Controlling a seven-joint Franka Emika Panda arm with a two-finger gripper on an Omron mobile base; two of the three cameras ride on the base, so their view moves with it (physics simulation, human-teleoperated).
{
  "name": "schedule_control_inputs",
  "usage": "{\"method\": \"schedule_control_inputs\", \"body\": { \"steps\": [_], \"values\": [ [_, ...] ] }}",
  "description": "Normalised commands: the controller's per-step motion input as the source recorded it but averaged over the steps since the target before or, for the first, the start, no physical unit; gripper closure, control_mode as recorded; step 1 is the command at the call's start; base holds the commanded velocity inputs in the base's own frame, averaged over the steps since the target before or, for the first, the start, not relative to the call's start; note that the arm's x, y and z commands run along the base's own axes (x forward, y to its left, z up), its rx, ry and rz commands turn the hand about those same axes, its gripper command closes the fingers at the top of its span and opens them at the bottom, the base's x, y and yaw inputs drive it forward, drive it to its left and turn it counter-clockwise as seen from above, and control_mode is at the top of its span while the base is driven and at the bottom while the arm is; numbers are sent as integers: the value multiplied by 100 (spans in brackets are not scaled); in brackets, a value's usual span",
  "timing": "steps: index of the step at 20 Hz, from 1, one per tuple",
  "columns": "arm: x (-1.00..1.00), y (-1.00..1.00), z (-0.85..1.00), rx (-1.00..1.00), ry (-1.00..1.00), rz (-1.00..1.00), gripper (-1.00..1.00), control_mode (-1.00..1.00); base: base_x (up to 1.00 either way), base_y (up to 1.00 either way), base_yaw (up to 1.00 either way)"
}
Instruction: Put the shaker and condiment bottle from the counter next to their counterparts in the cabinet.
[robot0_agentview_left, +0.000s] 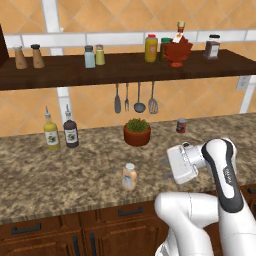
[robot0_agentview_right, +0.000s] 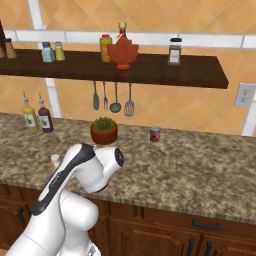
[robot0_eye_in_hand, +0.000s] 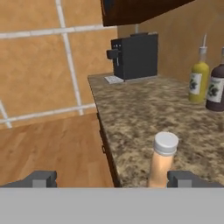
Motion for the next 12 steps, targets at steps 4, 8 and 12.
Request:
{"method": "schedule_control_inputs", "body": {
  "steps": [4,8,12],
  "values": [
    [5,58,-100,10,-18,-8,-100,-100,0,0,0],
    [4,68,-100,7,-18,-7,-100,-100,0,0,0],
    [-1,93,-100,0,-24,-10,-100,-100,0,0,0]
  ]
}}
